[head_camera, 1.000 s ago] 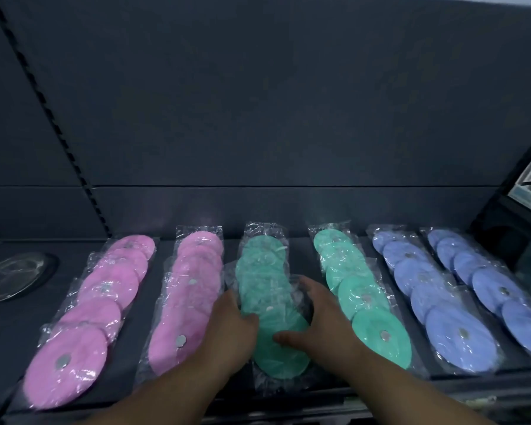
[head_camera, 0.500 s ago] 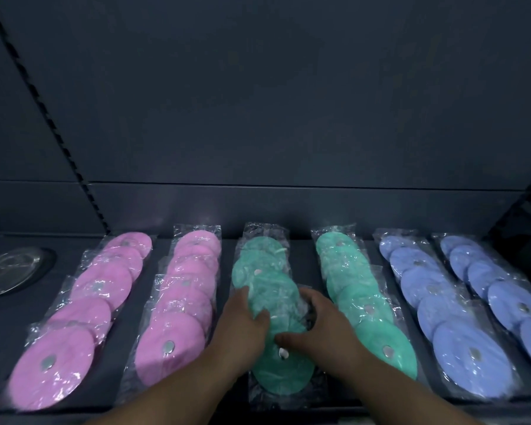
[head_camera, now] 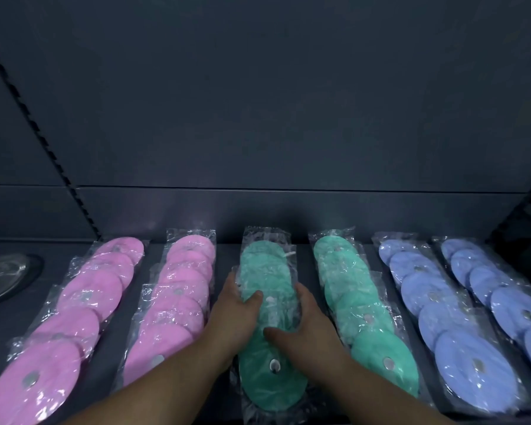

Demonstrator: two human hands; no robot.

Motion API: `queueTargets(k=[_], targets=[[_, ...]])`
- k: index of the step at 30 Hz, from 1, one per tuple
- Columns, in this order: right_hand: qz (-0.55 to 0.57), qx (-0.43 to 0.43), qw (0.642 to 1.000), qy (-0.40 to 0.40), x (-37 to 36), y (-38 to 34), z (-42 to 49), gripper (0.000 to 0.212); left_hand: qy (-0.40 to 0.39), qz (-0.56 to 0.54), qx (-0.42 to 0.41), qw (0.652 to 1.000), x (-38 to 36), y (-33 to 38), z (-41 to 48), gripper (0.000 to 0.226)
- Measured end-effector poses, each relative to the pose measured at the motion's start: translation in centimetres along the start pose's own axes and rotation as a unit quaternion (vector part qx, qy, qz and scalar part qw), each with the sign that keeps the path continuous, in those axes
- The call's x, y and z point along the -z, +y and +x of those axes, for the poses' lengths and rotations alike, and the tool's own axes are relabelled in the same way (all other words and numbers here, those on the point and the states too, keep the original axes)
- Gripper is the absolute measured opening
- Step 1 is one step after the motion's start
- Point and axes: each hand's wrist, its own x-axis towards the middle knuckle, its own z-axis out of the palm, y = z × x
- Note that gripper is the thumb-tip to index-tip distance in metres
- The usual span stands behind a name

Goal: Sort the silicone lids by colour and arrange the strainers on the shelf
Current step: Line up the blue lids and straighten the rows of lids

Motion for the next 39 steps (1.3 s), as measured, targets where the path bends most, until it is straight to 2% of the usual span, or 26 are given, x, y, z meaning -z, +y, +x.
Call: queueTargets(k=[2,6,8,11,12,14,17,22,27,31,34,37,39], targets=[[0.01,0.001,1.0,0.01,0.2,-0.4,0.7,0.06,0.013,-0.002,-0.017,1.0,0.3,0.2,0.3,0.03],[0.059,-0.043,0.997,0.005,0.4,-1.1,2.3,0.057,-0.031,-0.023,-0.006,0.999,0.3,0.2,1.0,0.018],[0.054,-0.053,0.997,0.01,0.8,-1.5,2.9,0.049,-0.024,-0.026,-0.01,0.999,0.3,0.6,1.4,0.021],[0.076,-0.062,0.995,0.025,1.4,-2.2,4.6,0.035,0.009,-0.017,-0.006,1.0,0.6,1.3,3.1,0.06],[0.086,-0.068,0.994,0.024,1.5,-2.3,5.4,0.034,0.013,-0.021,0.0,1.0,0.6,1.6,3.6,0.066],[0.101,-0.084,0.991,0.015,1.4,-2.6,6.8,0.029,0.012,-0.029,0.0,1.0,0.4,2.0,4.5,0.062],[0.083,-0.093,0.992,0.002,1.1,-2.9,8.2,0.022,-0.019,-0.035,-0.012,0.999,-0.6,2.1,5.3,0.043],[0.045,-0.08,0.996,0.014,1.5,-2.6,8.5,0.034,-0.039,-0.016,-0.049,0.998,-0.7,1.6,5.6,0.049],[-0.124,-0.002,0.992,0.011,1.9,-2.6,5.8,0.065,-0.025,0.112,-0.16,0.98,0.4,0.5,3.1,0.039],[-0.217,0.041,0.975,0.011,2.1,-2.0,2.3,0.067,-0.067,0.206,-0.212,0.953,2.0,-0.5,0.4,0.047],[-0.261,0.06,0.963,-0.014,3.3,-1.9,-0.7,0.075,-0.119,0.262,-0.244,0.926,3.3,-1.2,-1.5,0.078],[-0.291,0.039,0.95,-0.104,3.8,-1.9,-3.2,0.1,-0.18,0.333,-0.222,0.899,3.5,-2.0,-3.3,0.115],[-0.343,0.062,0.926,-0.143,3.0,-1.5,-4.1,0.112,-0.203,0.388,-0.206,0.875,3.1,-2.4,-4.4,0.126]])
